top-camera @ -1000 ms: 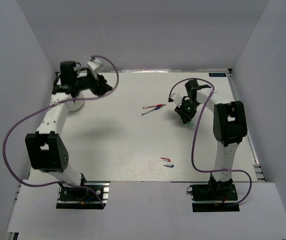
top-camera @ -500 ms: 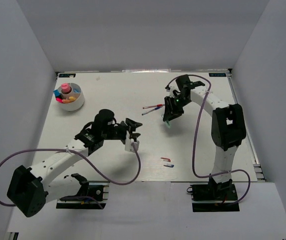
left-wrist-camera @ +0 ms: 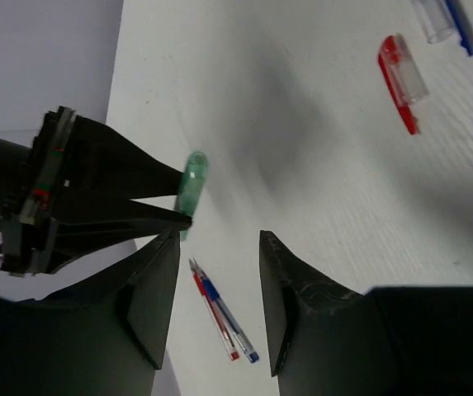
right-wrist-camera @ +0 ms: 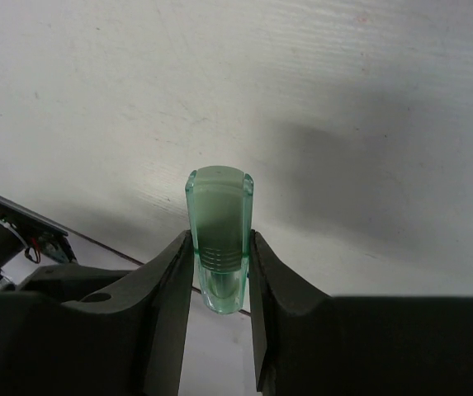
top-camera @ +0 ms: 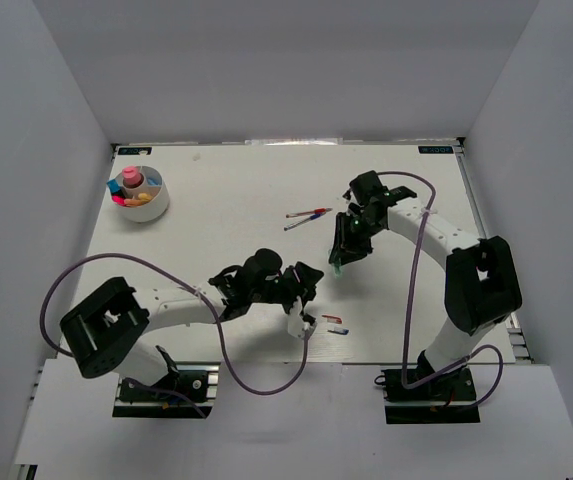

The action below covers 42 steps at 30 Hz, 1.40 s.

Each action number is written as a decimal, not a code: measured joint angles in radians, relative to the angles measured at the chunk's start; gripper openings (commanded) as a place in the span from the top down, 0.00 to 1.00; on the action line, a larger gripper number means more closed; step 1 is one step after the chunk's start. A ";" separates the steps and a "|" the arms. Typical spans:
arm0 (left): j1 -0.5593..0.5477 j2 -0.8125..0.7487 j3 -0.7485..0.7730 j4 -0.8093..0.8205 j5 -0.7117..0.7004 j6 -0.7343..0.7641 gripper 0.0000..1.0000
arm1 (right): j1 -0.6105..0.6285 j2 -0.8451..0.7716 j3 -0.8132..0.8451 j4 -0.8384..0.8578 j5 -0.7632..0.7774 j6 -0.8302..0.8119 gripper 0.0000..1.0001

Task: Sort the stationery into containers
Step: Pass the stationery from the right arm to the left

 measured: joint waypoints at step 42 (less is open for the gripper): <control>-0.084 0.188 0.105 0.104 -0.197 0.063 1.00 | -0.002 0.039 -0.014 0.047 -0.137 0.109 0.40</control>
